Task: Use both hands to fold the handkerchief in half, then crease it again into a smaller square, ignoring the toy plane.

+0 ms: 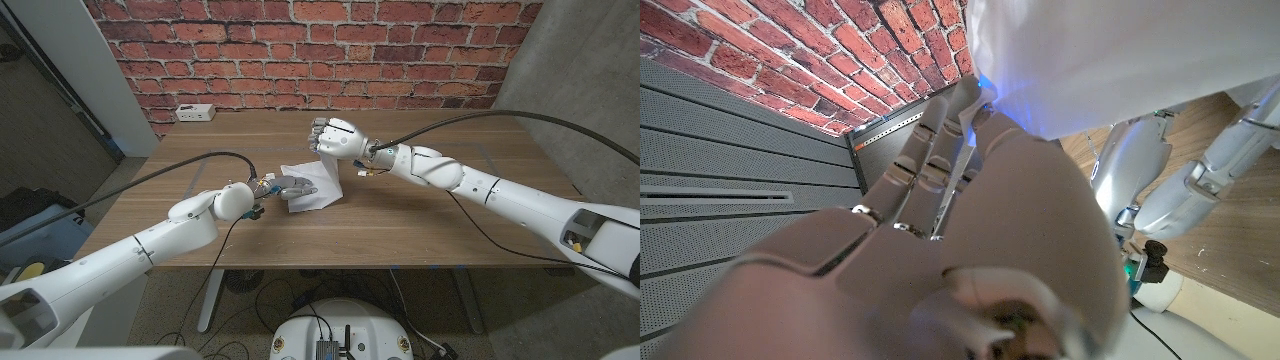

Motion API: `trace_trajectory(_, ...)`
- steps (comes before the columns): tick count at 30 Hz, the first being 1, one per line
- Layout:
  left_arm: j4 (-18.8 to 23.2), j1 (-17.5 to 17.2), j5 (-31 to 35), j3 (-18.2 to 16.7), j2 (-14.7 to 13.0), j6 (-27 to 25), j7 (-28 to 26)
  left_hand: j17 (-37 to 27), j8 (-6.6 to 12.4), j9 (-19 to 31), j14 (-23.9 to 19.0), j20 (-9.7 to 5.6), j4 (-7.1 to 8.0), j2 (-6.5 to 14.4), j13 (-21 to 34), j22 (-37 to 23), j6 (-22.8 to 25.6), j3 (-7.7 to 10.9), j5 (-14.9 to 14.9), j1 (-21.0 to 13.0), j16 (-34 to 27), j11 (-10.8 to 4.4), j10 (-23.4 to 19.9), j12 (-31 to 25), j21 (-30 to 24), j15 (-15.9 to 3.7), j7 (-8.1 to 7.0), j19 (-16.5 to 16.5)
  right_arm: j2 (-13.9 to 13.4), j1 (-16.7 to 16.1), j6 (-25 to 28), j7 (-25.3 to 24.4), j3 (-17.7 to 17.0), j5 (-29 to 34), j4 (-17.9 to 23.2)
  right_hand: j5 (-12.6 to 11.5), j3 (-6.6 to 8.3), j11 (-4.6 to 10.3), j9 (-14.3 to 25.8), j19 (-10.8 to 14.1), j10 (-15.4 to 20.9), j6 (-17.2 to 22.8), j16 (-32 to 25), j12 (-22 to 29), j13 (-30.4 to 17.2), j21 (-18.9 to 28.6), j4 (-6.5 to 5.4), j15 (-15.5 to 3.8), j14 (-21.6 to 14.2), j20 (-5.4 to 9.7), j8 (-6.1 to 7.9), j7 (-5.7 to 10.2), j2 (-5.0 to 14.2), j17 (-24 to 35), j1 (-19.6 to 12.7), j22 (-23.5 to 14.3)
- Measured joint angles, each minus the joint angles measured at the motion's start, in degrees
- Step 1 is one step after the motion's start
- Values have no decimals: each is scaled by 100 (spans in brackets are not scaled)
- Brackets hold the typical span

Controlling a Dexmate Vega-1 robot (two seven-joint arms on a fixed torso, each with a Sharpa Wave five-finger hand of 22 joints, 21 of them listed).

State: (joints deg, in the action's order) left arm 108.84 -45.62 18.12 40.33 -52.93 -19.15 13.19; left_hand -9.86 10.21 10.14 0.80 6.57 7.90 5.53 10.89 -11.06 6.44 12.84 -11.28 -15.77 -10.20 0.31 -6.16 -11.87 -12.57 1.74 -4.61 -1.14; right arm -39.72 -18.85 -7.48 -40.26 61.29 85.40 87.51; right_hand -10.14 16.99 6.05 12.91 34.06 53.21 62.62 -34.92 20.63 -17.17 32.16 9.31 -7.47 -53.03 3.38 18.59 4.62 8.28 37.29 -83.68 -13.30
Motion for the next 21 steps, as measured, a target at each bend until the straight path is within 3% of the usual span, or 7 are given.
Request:
trace_trajectory(4,-20,11,-6,6,7,6,4,0,0,0,0,0,0,0,0,-1,0,0,0,0,0,0,0,0,0,0,0,0,31,46,-76,-121,67,12,-18,0,-23,74,0,-56,-78,-84,92,-76,0,72,-23,0,0,-25,-74,81,-3,30,-3,7)
trace_trajectory(7,-22,12,-10,7,7,7,5,0,0,0,0,0,0,0,0,-2,0,0,0,0,0,-1,0,0,0,0,0,0,44,56,-83,-147,90,25,-19,0,-66,162,-3,-199,-459,-441,284,-318,40,231,-7,34,209,-31,-275,201,-100,82,-50,13)
trace_trajectory(10,-25,12,-14,7,7,7,5,0,0,0,0,0,0,0,0,-2,0,0,0,0,0,-1,0,0,0,0,0,0,52,48,-59,-146,116,72,36,-31,-249,319,-34,-385,-1362,-1237,589,-789,148,495,-57,117,537,-53,-637,484,-175,43,-8,76)
trace_trajectory(12,-25,12,-16,7,7,7,4,0,0,0,0,0,0,1,-1,-1,0,0,0,1,0,-1,0,0,0,0,0,0,52,26,36,-57,121,128,82,-85,-325,375,-77,-503,-2084,-2011,993,-961,236,624,-103,201,874,-52,-791,650,-223,-167,115,190)
trace_trajectory(16,-25,10,-19,7,2,7,4,0,0,0,0,0,0,0,-1,-1,0,0,0,61,0,-1,1,1,1,0,0,0,49,-68,213,124,124,230,212,-173,-329,443,-152,-646,-3286,-3390,1843,-1005,387,688,-127,348,1440,-73,-844,776,-303,-601,582,291)
trace_trajectory(18,-21,9,-19,7,-2,7,3,0,0,0,0,0,0,0,-1,-1,0,0,0,60,0,-1,1,1,2,0,0,0,41,-116,319,231,124,289,269,-201,-300,473,-173,-687,-3690,-3870,2138,-1005,432,689,-157,385,1721,-70,-844,790,-378,-743,878,314)
trace_trajectory(21,-20,9,-17,7,-3,7,3,-1,0,0,0,0,-3,0,-1,0,0,-3,0,60,0,-1,1,1,3,0,0,0,24,-164,372,281,106,312,337,-240,-330,435,-169,-747,-4032,-4466,2337,-1005,466,689,-301,428,2042,-72,-844,774,-445,-876,1384,319)
